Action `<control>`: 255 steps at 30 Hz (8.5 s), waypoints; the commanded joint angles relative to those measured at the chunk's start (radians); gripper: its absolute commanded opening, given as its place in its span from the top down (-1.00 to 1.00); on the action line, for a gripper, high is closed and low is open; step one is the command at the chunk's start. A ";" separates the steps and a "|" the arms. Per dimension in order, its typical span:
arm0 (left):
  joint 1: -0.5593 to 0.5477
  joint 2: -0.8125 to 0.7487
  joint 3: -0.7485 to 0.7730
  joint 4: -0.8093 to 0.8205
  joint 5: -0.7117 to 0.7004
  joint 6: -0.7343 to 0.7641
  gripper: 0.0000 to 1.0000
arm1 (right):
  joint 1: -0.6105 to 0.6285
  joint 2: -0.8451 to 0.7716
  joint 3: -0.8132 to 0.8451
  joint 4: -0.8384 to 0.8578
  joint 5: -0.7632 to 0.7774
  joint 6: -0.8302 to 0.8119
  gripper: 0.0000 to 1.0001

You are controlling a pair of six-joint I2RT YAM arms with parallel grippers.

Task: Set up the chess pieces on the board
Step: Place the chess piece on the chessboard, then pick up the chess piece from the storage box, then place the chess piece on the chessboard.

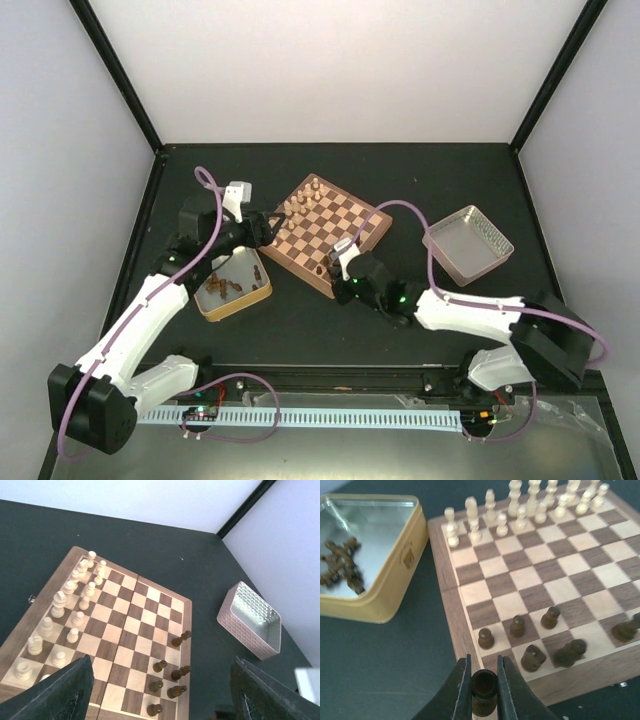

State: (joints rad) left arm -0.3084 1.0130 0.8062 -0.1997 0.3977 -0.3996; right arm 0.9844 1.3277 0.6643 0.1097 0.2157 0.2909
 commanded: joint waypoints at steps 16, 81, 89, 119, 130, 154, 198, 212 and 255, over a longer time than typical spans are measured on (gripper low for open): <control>0.018 0.005 -0.016 0.028 -0.052 -0.048 -0.52 | 0.051 0.268 -0.046 0.369 0.137 -0.037 0.92; 0.253 0.251 -0.115 -0.566 -0.451 -0.225 -0.28 | -0.118 0.066 0.188 -0.239 0.019 0.284 0.31; 0.272 0.384 -0.101 -0.512 -0.431 -0.222 -0.22 | -0.139 0.130 0.249 -0.272 -0.013 0.277 0.32; 0.268 0.533 -0.011 -0.424 -0.427 -0.127 0.45 | -0.157 0.160 0.336 -0.293 -0.065 0.223 0.40; 0.229 0.379 -0.011 -0.414 -0.408 -0.104 0.90 | -0.156 0.087 0.266 -0.222 -0.147 0.206 0.40; 0.126 -0.088 -0.187 0.273 0.471 -0.173 0.88 | -0.177 0.207 0.555 -0.161 -0.679 0.478 -0.27; -0.062 -0.013 -0.251 0.613 0.249 -0.309 -0.49 | -0.307 0.229 0.310 0.391 -0.795 1.392 0.87; -0.149 0.037 -0.277 0.701 0.065 -0.287 0.11 | -0.306 0.230 0.192 0.520 -0.817 1.701 0.95; -0.360 0.797 0.806 -0.750 -0.208 0.059 0.96 | -0.566 -0.237 0.074 -0.463 -0.138 0.604 -0.36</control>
State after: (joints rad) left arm -0.6254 1.7092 1.4925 -0.7925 0.2340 -0.3767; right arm 0.4274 1.1614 0.7692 -0.2260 -0.1436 0.9703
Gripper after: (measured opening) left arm 0.129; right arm 0.680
